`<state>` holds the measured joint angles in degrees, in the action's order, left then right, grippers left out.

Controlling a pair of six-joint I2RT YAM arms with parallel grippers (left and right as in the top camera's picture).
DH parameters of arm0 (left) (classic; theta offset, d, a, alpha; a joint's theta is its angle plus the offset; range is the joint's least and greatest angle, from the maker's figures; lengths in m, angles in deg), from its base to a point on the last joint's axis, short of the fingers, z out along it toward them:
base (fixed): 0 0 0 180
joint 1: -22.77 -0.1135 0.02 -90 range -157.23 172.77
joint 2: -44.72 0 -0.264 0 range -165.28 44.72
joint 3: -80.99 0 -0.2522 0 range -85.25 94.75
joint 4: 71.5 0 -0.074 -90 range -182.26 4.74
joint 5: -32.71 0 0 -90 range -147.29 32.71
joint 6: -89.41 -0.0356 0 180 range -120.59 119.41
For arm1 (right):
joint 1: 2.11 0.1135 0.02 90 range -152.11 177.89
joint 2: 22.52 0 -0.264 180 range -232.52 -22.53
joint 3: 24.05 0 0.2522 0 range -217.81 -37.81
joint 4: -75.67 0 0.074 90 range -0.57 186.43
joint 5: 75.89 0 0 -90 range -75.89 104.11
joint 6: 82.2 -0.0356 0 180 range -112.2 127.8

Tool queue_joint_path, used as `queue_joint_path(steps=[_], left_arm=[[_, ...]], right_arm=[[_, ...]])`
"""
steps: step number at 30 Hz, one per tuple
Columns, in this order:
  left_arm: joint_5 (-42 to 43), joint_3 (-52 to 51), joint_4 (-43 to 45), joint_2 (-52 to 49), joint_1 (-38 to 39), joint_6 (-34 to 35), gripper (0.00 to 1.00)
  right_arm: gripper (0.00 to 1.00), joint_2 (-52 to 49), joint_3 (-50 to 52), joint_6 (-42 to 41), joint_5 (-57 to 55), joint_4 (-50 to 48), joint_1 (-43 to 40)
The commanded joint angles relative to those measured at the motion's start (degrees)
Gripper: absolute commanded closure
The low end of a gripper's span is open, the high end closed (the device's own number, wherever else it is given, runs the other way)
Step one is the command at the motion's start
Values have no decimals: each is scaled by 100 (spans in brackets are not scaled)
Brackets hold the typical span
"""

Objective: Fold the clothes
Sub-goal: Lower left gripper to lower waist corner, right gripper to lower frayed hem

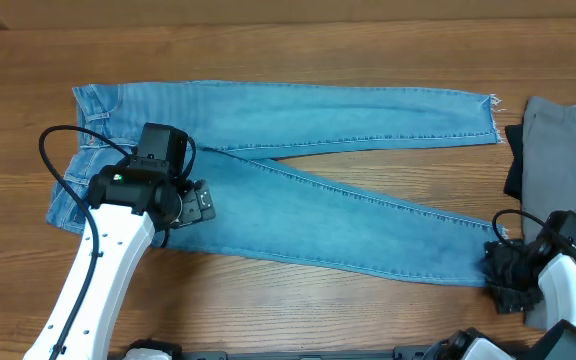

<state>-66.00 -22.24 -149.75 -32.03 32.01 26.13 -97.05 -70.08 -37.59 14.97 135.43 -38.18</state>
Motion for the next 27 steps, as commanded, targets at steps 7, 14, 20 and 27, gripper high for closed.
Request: queue_joint_path(steps=[7,14,20,27], left_arm=[[90,-22,131,-11,-37,76,0],[87,-22,136,-11,-37,76,0],[87,-22,142,-11,-37,76,0],[87,-22,142,-11,-37,76,0]], right_arm=[[16,-426,48,0,-116,-205,-31],[46,-804,48,-24,181,-289,-31],[57,-822,48,-26,234,-262,-31],[38,-822,52,-26,245,-79,-31]])
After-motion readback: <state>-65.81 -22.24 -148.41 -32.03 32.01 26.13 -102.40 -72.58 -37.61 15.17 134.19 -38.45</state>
